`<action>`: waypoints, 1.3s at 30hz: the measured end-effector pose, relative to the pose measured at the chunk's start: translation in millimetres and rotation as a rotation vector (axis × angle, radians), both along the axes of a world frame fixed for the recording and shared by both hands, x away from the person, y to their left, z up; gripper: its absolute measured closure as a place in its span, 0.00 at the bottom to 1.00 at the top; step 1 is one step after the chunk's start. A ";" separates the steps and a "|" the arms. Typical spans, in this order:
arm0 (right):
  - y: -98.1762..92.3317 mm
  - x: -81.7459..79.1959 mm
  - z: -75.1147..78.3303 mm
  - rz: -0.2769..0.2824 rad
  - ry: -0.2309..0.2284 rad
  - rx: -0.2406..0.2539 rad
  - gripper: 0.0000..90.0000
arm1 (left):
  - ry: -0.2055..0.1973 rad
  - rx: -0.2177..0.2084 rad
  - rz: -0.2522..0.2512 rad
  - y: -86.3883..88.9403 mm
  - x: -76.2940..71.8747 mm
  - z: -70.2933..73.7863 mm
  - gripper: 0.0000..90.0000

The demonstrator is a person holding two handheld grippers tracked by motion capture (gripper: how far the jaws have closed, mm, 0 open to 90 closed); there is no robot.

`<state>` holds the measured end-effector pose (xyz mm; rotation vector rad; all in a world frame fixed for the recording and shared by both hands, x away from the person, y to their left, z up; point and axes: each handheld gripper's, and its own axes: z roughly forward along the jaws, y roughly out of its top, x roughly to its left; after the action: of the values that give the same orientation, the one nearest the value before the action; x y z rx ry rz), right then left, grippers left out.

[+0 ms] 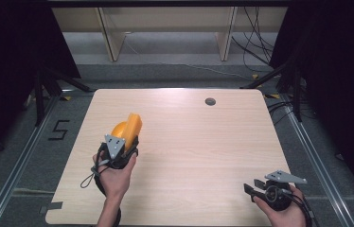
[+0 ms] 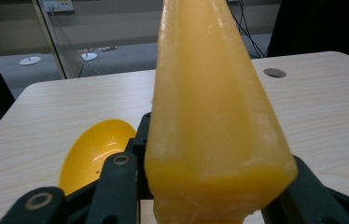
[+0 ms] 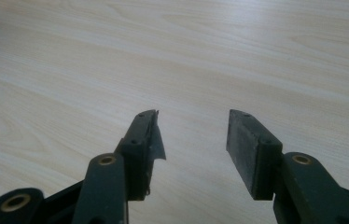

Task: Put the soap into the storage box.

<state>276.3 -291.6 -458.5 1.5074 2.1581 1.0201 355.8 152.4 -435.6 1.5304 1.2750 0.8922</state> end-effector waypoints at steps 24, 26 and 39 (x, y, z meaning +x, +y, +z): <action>1.9 0.8 -1.6 -0.003 -0.001 0.000 0.59 | 0.039 0.023 0.138 43.4 34.0 -12.1 0.67; 1.6 1.2 -2.0 0.001 -0.008 0.001 0.59 | 0.052 0.024 0.140 43.4 38.9 -14.9 0.67; 2.1 0.1 -1.3 -0.014 0.014 0.006 0.59 | 0.126 0.048 0.165 40.9 57.9 -37.1 0.67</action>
<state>276.5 -289.6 -459.8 1.5339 2.1527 1.0150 413.8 193.3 -472.7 1.5565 1.4972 0.9489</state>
